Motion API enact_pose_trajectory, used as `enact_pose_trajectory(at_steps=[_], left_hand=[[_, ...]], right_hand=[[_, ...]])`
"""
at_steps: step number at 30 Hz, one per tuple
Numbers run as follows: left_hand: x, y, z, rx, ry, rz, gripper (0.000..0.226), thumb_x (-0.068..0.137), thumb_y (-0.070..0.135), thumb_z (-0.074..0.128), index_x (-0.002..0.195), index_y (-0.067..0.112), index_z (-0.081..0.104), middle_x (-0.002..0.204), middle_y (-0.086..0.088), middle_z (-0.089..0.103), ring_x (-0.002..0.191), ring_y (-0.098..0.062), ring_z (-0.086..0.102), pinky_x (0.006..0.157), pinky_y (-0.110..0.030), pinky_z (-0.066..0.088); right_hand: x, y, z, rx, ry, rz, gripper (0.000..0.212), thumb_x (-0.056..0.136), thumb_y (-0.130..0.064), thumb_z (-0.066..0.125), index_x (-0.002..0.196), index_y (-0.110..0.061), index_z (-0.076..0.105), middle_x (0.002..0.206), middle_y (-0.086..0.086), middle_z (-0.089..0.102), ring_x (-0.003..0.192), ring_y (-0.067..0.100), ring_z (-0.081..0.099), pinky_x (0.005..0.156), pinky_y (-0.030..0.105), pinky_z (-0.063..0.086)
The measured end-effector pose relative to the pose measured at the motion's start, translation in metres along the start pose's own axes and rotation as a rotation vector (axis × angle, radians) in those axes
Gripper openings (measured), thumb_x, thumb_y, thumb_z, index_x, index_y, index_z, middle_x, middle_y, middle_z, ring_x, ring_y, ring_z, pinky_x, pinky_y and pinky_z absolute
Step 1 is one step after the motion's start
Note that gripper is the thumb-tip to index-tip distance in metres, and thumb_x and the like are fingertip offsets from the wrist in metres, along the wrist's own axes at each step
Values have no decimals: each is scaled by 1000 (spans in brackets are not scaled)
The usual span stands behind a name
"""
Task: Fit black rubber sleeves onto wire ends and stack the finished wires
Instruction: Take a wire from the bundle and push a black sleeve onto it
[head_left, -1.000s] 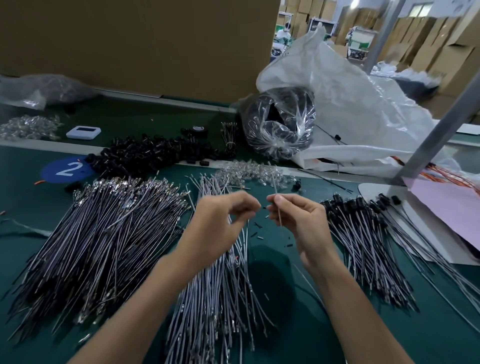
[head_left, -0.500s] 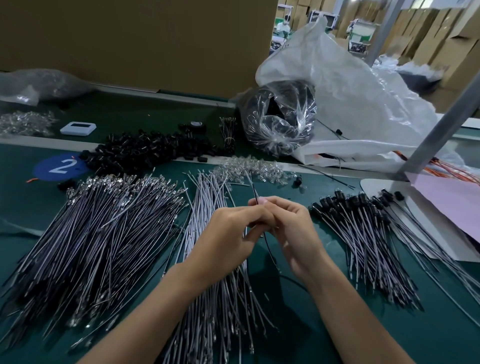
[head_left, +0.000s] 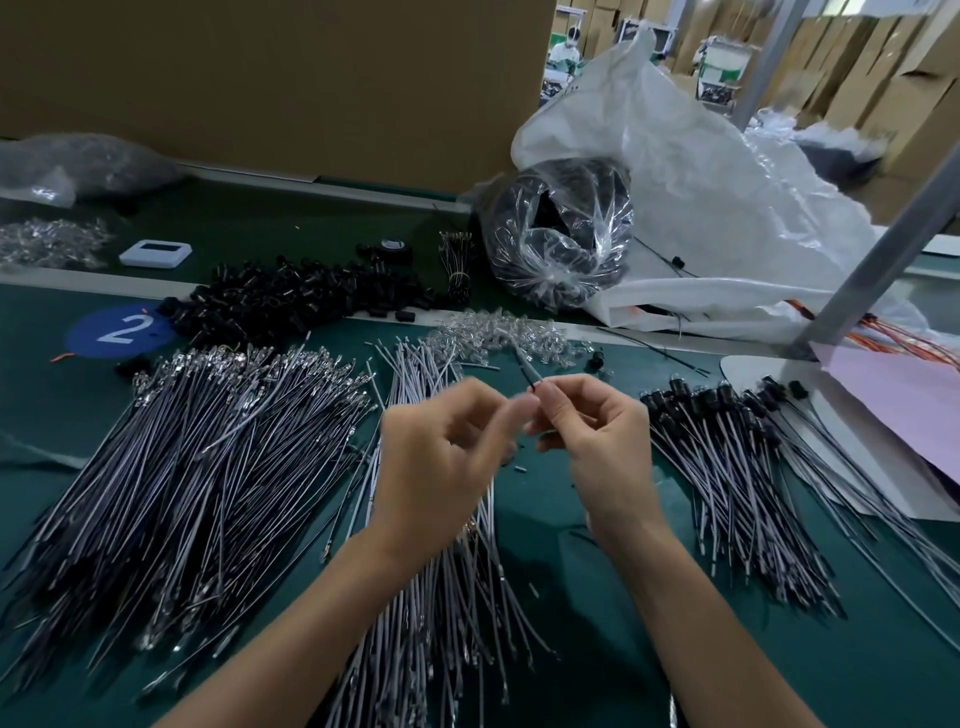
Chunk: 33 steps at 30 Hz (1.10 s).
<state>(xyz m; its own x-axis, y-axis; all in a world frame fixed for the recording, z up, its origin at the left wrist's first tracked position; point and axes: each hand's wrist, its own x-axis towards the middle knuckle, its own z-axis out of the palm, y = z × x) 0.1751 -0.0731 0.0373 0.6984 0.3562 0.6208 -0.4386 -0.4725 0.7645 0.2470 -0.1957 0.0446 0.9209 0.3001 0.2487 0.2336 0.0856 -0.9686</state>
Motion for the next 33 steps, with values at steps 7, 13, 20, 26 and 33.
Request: enact_pose_trajectory(at_steps=[7,13,20,26,33], left_hand=[[13,-2,-7,-366,165,-452,6,80,15,77,80,11,73,68,-4,71,57,-14,64,50,-23,51],[14,-4,-16,-617,192,-551,17,74,18,73,87,8,72,77,-5,73,70,-16,70,57,-24,56],[14,-7,-18,-667,183,-600,22,71,15,73,90,4,71,77,-6,74,70,-16,71,58,-22,56],[14,-11,-20,-678,162,-650,18,72,15,74,88,9,75,79,-6,74,70,-14,69,61,-22,56],[14,-11,-18,-502,196,-578,7,83,3,72,87,8,74,77,-7,73,70,-15,68,62,-23,57]], right_hand=[[-5,6,9,-185,-85,-151,10,86,-10,72,79,-18,73,68,-1,70,52,7,57,51,16,43],[-6,6,8,-177,-73,-145,12,83,-9,75,79,-21,76,67,-2,71,59,9,60,57,24,49],[-6,7,9,-240,-103,-171,9,81,-5,77,81,-15,77,66,-1,70,58,7,59,56,19,47],[-6,9,8,-261,-113,-186,9,80,-6,78,79,-15,77,67,0,71,59,18,61,57,24,49],[-5,13,7,-340,-107,-199,12,80,-7,79,77,-18,78,62,-8,69,55,8,62,56,26,53]])
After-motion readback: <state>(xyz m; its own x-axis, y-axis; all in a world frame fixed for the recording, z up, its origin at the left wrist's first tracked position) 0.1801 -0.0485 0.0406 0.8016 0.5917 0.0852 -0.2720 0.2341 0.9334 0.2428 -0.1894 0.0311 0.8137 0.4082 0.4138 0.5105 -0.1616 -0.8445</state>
